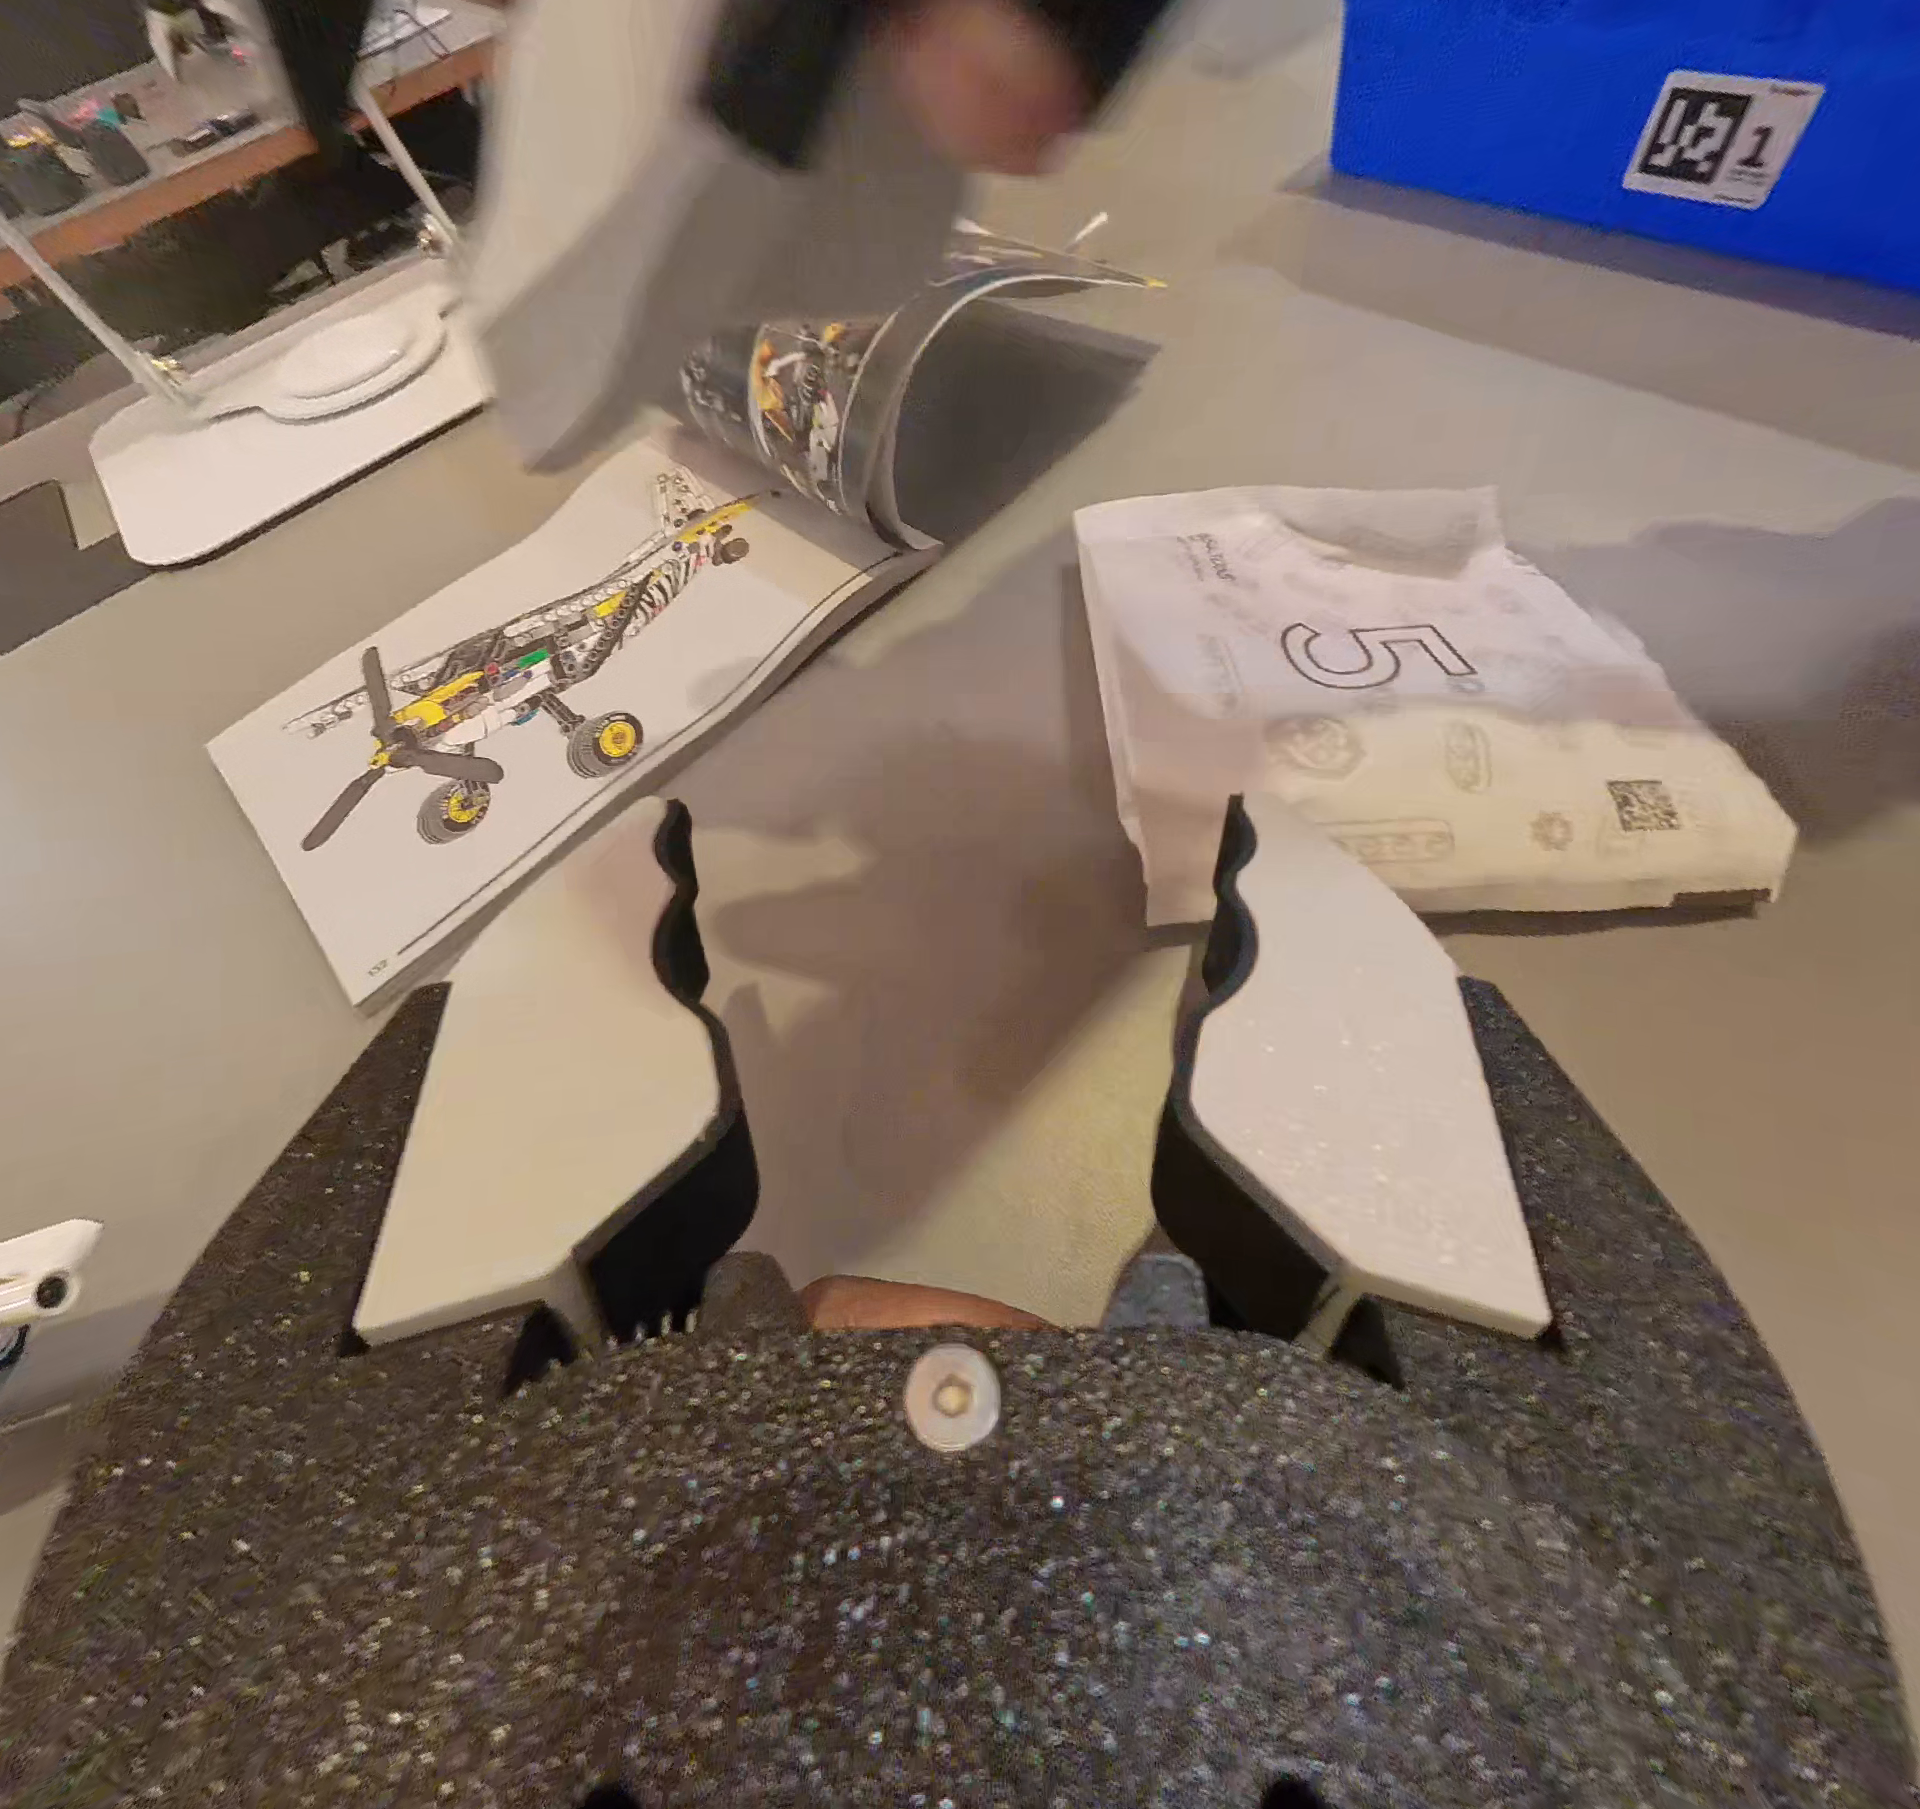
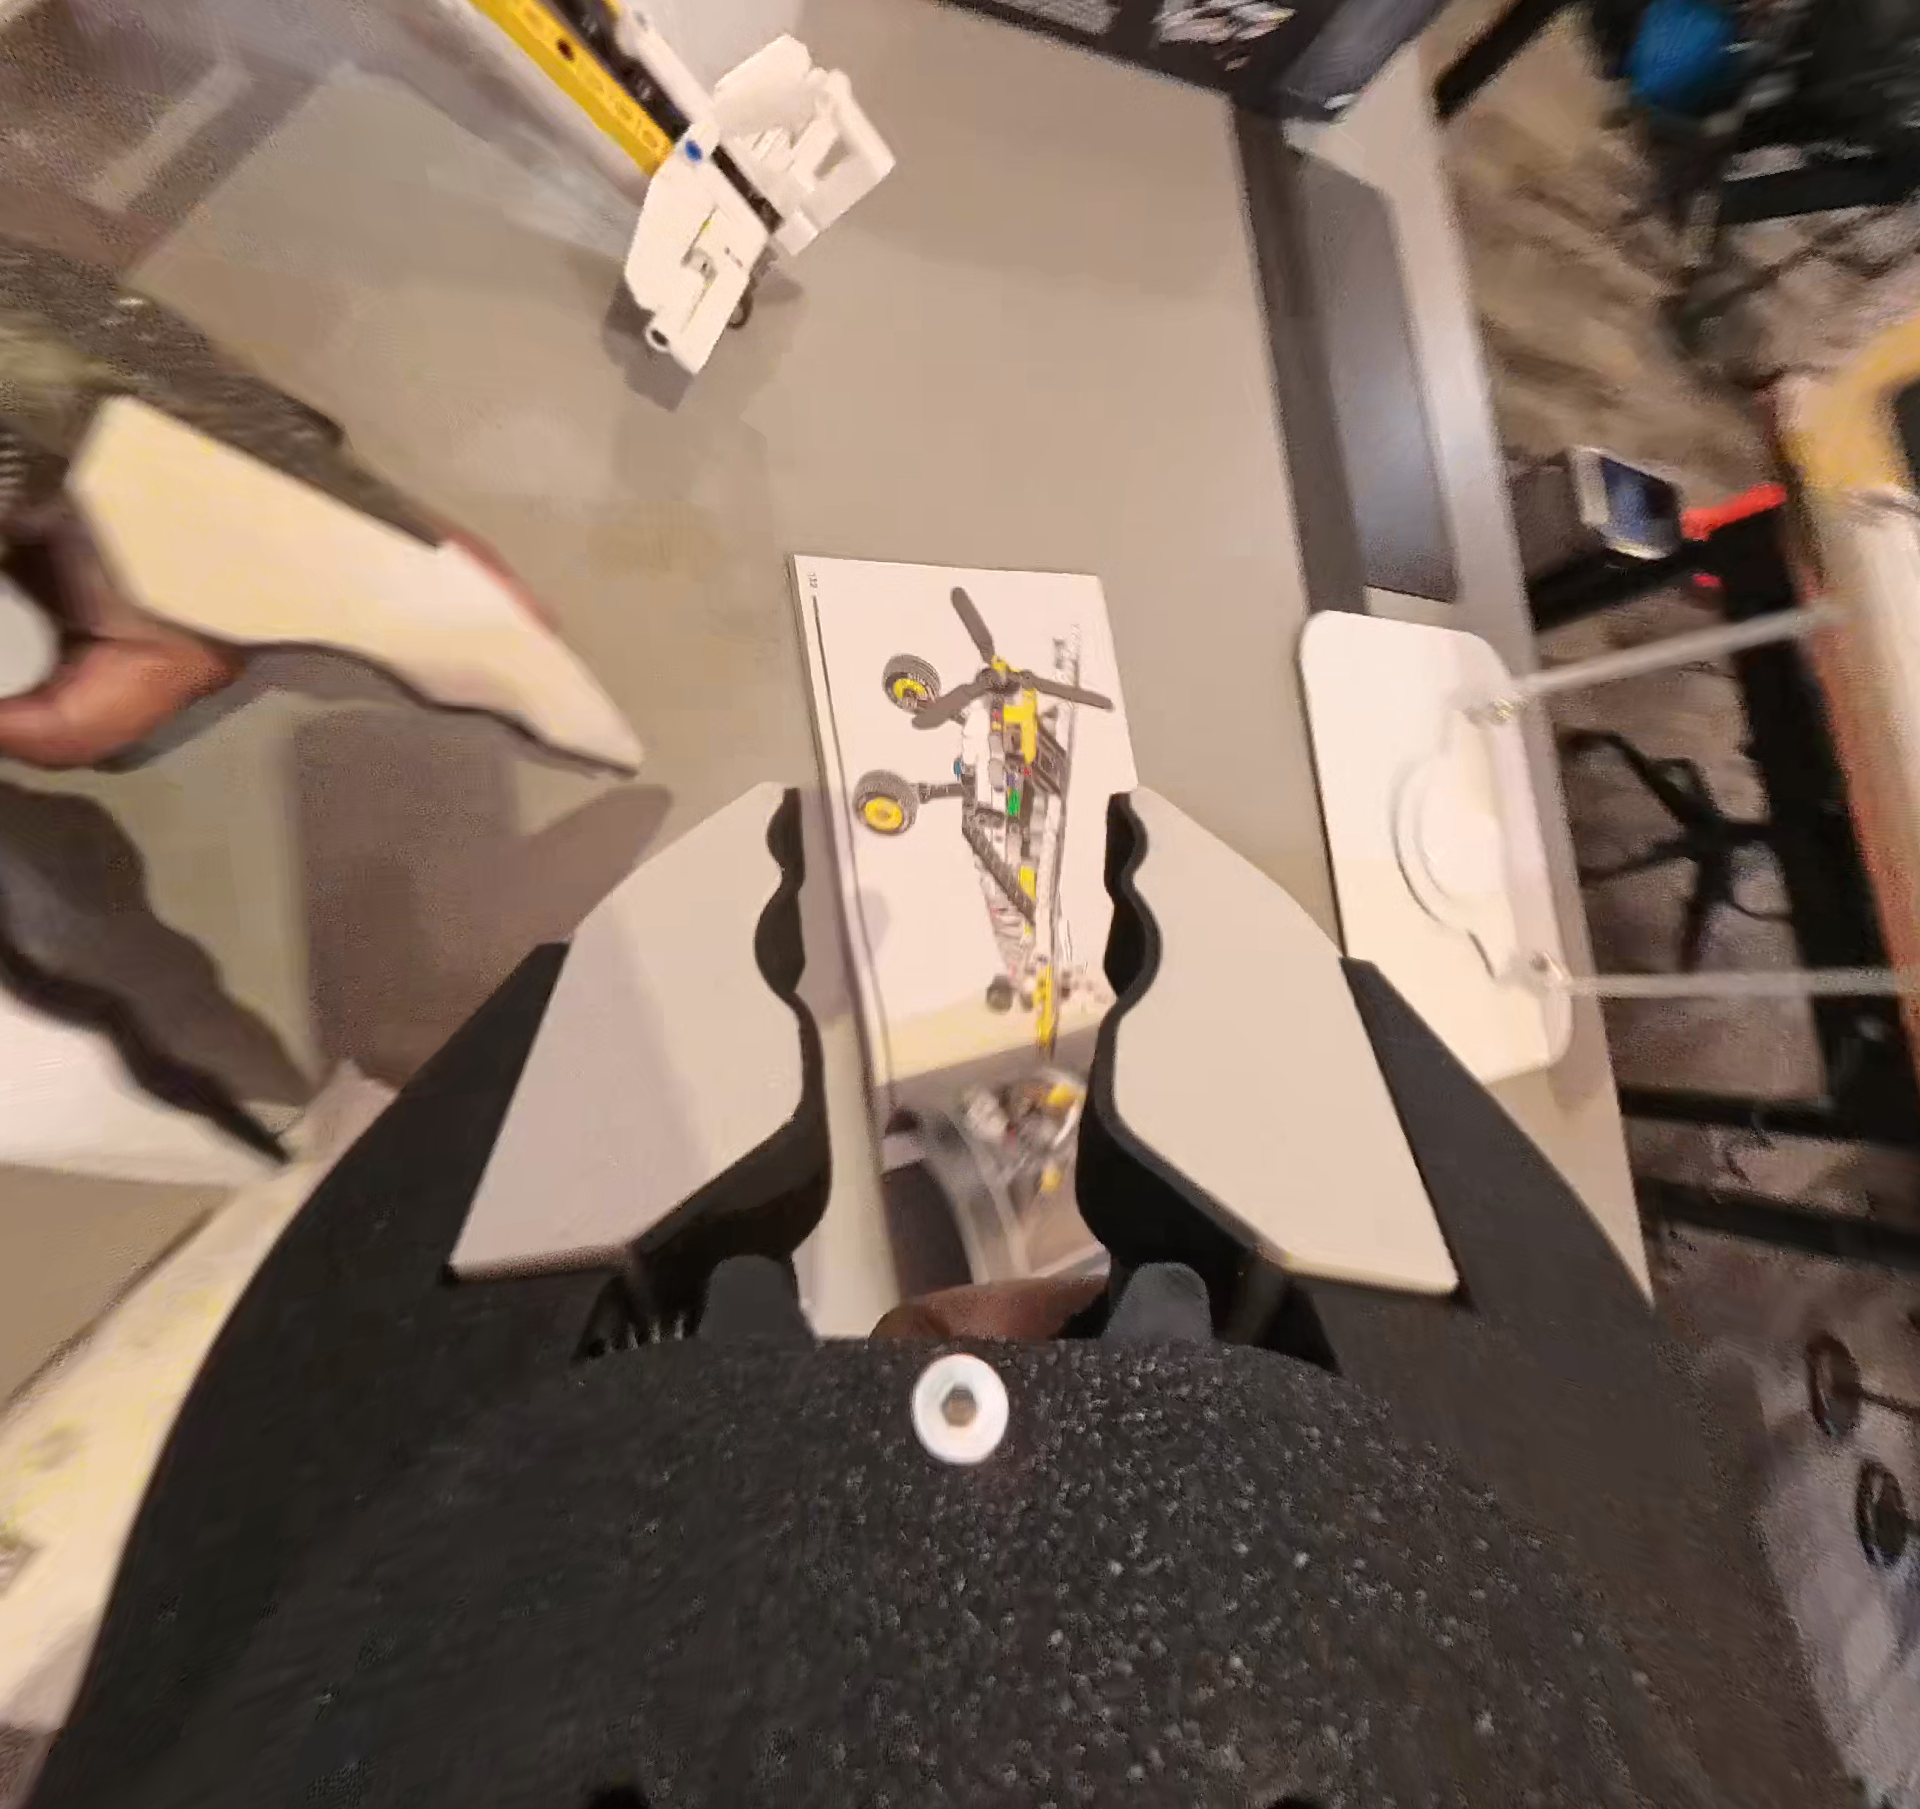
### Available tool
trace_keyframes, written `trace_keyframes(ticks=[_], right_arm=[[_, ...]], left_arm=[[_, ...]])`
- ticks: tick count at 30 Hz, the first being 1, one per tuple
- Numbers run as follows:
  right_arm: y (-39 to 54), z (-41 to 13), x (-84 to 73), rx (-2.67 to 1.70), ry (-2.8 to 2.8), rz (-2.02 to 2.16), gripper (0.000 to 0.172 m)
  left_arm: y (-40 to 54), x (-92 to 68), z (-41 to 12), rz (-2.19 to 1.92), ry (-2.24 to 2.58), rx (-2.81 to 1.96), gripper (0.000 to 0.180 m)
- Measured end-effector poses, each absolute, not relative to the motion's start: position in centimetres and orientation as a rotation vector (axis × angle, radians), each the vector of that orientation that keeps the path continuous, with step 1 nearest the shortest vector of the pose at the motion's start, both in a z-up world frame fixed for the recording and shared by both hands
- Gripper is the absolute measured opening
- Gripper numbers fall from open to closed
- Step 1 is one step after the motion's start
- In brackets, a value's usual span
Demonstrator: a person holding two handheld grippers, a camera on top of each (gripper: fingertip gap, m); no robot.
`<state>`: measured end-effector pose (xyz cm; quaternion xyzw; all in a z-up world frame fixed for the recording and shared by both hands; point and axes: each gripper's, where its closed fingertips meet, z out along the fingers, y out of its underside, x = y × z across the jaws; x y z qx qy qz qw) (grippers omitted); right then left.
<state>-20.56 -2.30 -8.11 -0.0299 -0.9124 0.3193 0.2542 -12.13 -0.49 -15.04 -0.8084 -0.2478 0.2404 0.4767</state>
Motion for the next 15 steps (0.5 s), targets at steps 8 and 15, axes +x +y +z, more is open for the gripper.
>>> trace_keyframes(ticks=[8, 15], right_arm=[[-5.3, -15.3, -29.2, 0.044, -3.042, 0.614, 0.070], [-5.2, -19.5, -32.5, 0.069, -3.200, 0.502, 0.074]], left_arm=[[-1.1, -11.3, -15.0, 0.522, -0.605, -1.963, 0.094], [-1.4, -11.7, -15.6, 0.442, -0.676, -1.978, 0.092]])
